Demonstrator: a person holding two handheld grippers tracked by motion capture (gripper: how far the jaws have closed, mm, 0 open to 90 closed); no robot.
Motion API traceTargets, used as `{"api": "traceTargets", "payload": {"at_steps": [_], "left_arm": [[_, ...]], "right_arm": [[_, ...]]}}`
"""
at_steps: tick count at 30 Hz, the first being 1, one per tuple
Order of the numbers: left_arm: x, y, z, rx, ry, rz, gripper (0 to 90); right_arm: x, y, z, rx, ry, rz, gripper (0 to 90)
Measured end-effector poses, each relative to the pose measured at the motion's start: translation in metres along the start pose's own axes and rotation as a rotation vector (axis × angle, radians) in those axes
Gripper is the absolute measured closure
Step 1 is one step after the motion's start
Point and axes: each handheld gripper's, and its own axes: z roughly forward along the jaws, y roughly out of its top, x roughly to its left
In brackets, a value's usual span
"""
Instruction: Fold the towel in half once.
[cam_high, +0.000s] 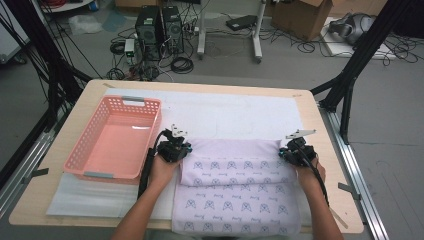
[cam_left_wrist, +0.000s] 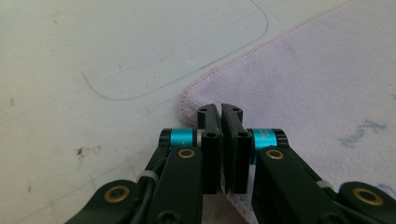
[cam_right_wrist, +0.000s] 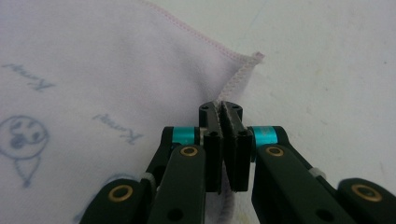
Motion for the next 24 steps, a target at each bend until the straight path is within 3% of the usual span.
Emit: {"api": "traceTargets", "payload": {"at_steps": [4,5,7,12,14,18,24], "left_arm": [[0.001,0.006,-0.023,-0.098,-0.039,-0.016,86.6],[0.0,0.007,-0.029,-0.117,-0.058,0.008,86.5],[-0.003,0.006,-0.042,-0.141,-0.077,0.037,86.6],[-0.003,-0.001,-0.073,-0.203,-0.162,-0.003,86.5],[-0.008,-0.006,-0.085,-0.222,-0.187,0.014,86.5],[-0.017,-0.015,-0.099,-0.222,-0.214,0.048,86.4],[-0.025,-0.042,-0.103,-0.162,-0.234,0.066,86.3]], "right_arm": [[-0.002,-0.009,-0.023,-0.108,0.049,0.036,87.0],[-0.002,-0.013,-0.03,-0.133,0.059,0.041,87.0],[-0.001,-0.021,-0.044,-0.176,0.068,0.033,86.9],[0.007,-0.043,-0.075,-0.239,0.099,0.006,86.8],[0.01,-0.051,-0.089,-0.271,0.12,0.012,86.7],[0.017,-0.064,-0.104,-0.29,0.15,0.001,86.8],[0.027,-0.091,-0.112,-0.279,0.211,-0.019,86.4]]}}
